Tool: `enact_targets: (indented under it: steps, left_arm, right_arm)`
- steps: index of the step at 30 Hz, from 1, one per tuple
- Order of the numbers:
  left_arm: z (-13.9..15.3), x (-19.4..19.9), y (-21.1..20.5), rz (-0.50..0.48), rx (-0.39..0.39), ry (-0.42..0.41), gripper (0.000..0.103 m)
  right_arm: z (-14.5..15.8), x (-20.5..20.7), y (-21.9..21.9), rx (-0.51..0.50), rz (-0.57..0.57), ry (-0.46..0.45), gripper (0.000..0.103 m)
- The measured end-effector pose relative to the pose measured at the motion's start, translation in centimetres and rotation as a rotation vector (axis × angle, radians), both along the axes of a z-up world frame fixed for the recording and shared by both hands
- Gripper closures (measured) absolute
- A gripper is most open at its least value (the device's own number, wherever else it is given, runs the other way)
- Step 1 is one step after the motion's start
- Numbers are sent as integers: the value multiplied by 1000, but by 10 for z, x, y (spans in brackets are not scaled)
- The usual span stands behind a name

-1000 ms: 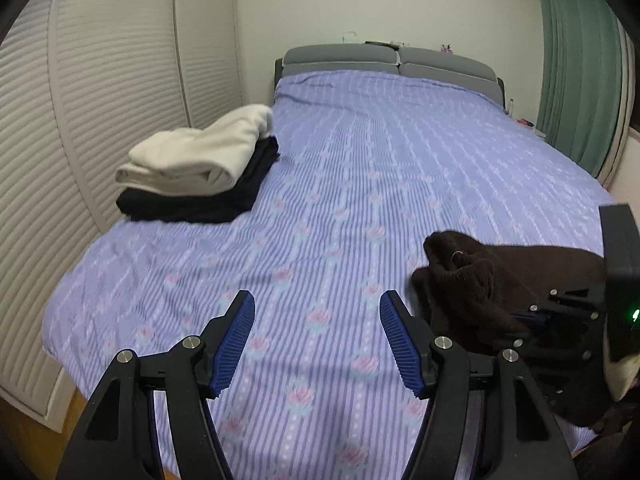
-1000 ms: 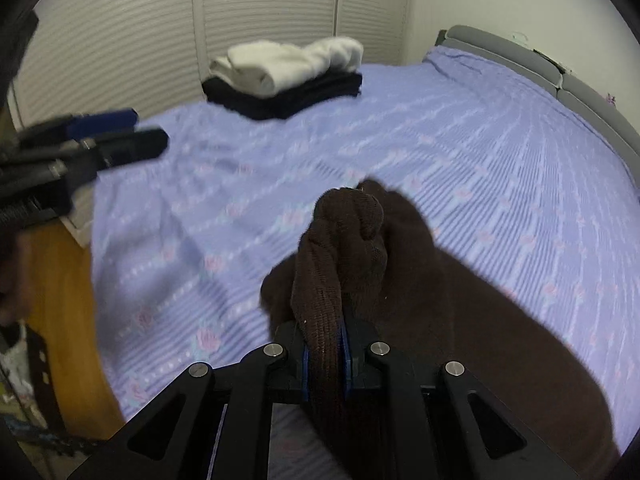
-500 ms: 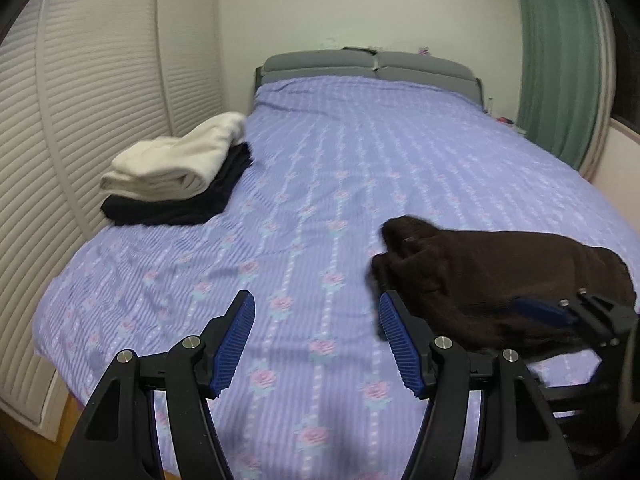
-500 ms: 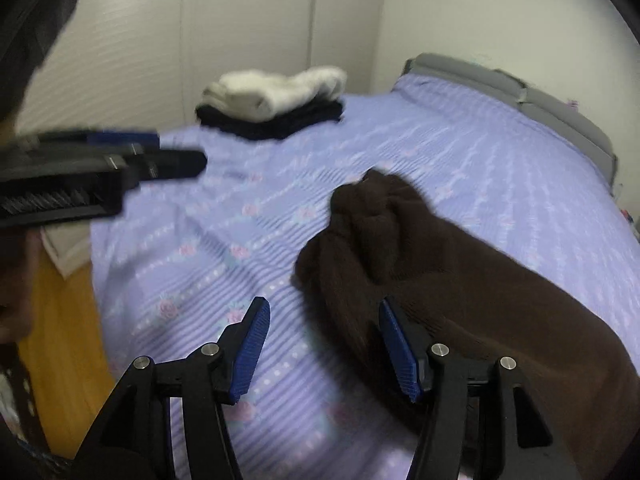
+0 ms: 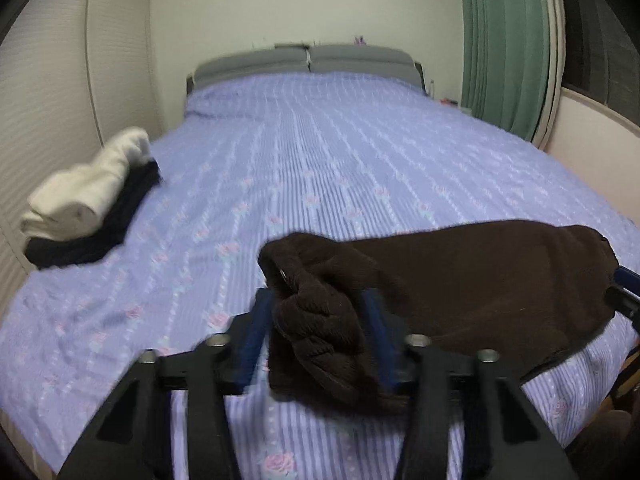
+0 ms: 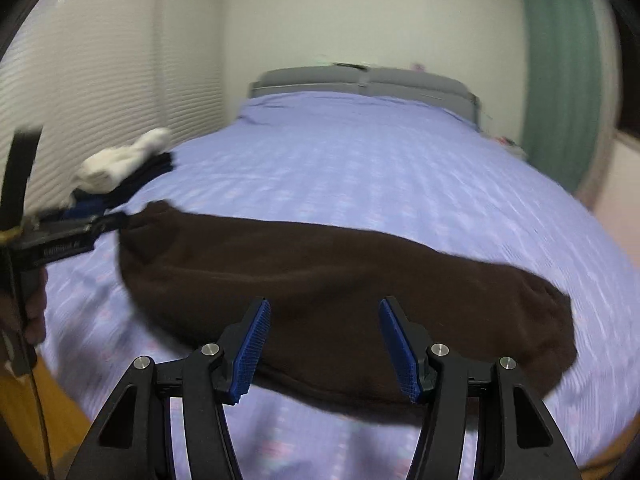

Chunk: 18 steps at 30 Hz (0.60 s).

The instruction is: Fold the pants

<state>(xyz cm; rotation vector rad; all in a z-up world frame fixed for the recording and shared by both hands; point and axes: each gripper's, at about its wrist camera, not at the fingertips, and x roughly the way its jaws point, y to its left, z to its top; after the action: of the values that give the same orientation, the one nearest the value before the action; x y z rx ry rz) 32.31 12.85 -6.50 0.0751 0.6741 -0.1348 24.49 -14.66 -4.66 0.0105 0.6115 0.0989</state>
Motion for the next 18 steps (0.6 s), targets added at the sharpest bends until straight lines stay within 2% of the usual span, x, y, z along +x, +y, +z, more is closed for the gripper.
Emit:
enact_targets:
  steps: [1, 7, 10, 15, 18]
  left_arm:
    - [-4, 3, 2, 8, 3, 2, 72]
    - [-11, -3, 12, 0, 25, -5, 80]
    - [-18, -13, 30, 23, 5, 16, 81]
    - [-51, -21, 42, 25, 10, 64, 81]
    - [-48, -23, 39, 24, 16, 46, 81]
  right_arm:
    - [-2, -1, -7, 12, -17, 5, 45]
    - [-11, 5, -23, 69, -89, 20, 45]
    - [-12, 3, -19, 79, -97, 20, 45]
    - [-23, -5, -12, 33, -86, 25, 46]
    - [-35, -7, -8, 20, -77, 50, 46]
